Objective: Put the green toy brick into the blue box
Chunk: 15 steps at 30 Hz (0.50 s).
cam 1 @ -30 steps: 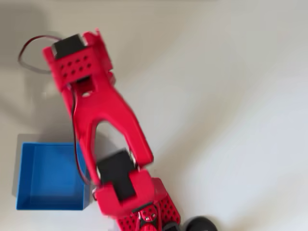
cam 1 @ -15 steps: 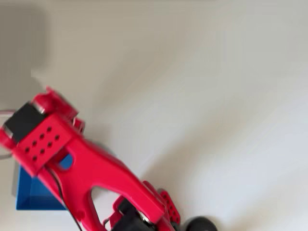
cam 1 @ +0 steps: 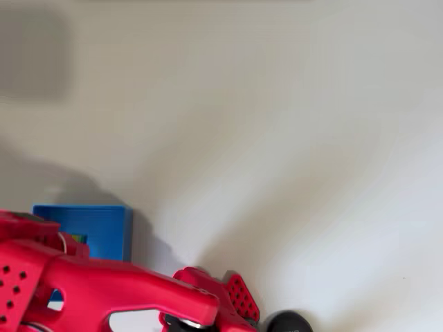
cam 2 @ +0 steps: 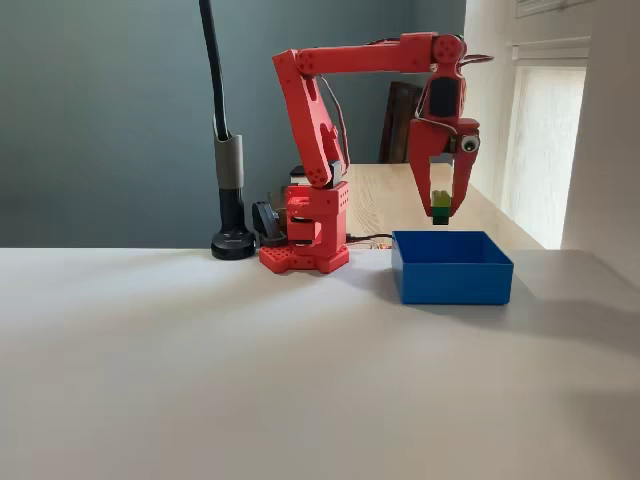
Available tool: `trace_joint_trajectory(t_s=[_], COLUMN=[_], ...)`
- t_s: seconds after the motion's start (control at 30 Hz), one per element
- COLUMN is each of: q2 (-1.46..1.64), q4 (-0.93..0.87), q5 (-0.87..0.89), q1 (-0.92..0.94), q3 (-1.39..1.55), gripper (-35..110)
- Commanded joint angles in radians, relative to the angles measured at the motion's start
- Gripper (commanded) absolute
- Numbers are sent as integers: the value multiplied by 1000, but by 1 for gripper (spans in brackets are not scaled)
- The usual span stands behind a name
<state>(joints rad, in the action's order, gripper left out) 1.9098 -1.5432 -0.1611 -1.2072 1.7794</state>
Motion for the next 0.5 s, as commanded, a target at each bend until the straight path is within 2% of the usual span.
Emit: trace_joint_trajectory(t_s=[0.0, 0.47], q2=[55, -316], q4=[2, 9], q5=[12, 60], q1=[-44, -43], q3=[-63, -278], gripper=[0, 0])
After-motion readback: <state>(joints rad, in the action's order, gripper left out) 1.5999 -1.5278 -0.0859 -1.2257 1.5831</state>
